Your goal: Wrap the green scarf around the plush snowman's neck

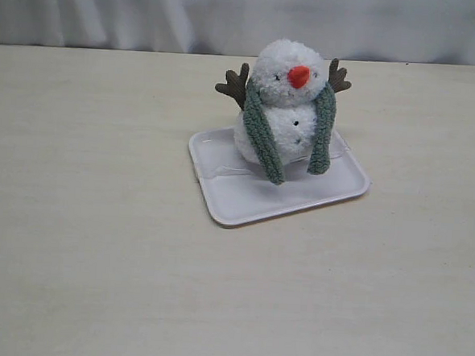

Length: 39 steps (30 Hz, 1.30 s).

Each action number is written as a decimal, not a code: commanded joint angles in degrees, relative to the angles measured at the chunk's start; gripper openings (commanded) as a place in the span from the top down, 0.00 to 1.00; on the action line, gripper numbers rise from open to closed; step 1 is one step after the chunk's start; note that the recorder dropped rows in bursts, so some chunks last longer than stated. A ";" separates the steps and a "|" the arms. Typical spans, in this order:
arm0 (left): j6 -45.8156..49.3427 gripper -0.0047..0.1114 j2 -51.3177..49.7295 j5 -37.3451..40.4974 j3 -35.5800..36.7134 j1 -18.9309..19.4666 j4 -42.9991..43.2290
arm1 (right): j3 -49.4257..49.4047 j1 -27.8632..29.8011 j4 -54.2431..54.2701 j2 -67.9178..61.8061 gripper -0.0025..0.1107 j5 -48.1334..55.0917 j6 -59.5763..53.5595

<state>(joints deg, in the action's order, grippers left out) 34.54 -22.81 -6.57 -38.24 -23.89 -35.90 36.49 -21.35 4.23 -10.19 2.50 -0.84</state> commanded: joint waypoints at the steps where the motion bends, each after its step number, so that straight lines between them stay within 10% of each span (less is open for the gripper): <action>1: -0.35 0.96 0.93 -1.74 0.24 0.19 -0.49 | -0.29 -0.16 0.00 0.35 0.94 0.48 -0.05; 5: -1.32 0.96 3.72 3.60 0.29 0.19 5.30 | -0.29 -0.16 0.00 0.35 0.94 0.48 -0.05; 6: -11.41 0.96 5.80 10.03 0.29 0.19 22.54 | -0.29 -0.16 0.00 0.35 0.94 0.48 -0.05; 10: -36.71 0.96 9.52 17.77 1.87 4.04 45.31 | -0.29 -0.16 0.00 0.35 0.94 0.48 -0.05; 16: -32.29 0.96 16.37 15.02 13.98 17.03 42.21 | -0.29 -0.16 0.00 0.35 0.94 0.48 -0.05; 19: -19.17 0.96 19.41 15.02 19.76 17.33 31.53 | -0.29 -0.16 0.00 0.35 0.94 0.48 -0.05; 39: -24.41 0.96 22.81 25.35 38.24 17.33 36.31 | -0.29 -0.16 0.00 0.33 0.94 0.39 -0.05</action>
<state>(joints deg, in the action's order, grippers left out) 10.74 -0.12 14.03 -0.23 -6.74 0.00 36.49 -21.35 4.23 -10.19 2.50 -0.84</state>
